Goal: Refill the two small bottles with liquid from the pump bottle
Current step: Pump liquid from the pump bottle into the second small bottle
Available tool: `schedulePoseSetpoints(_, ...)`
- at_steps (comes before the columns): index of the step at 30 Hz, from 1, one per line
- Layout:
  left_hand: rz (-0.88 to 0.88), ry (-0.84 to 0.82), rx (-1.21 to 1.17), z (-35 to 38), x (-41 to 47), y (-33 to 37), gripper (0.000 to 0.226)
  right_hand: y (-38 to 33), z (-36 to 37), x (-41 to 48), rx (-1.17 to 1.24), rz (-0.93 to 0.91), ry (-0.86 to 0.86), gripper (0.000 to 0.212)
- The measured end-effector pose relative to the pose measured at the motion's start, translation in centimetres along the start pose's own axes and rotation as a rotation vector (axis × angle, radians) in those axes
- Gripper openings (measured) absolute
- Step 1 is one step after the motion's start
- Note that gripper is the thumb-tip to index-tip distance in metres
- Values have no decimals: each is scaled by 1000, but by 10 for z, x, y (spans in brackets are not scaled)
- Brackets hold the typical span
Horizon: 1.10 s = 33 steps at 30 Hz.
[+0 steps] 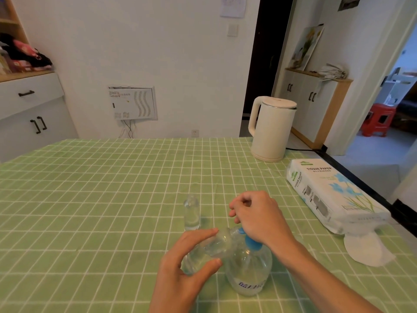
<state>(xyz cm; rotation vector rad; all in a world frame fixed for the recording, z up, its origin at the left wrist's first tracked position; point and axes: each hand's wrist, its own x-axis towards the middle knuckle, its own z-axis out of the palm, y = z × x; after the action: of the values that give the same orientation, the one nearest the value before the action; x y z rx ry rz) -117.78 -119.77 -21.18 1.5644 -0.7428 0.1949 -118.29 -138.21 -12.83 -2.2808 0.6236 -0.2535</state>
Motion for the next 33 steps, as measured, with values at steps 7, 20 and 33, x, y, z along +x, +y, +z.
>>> schedulePoseSetpoints(7, -26, -3, -26, 2, -3, 1, 46, 1, 0, -1, -20, -13, 5, 29)
schedulePoseSetpoints(20, -47, -7, 21, -2, -6, 2, 53, -2, -5, 1, 14, -25, 5, 29)
schedulePoseSetpoints(33, -77, -9, 34, -2, -9, 6, 52, 4, 0, 0, 10, 0, -9, 30)
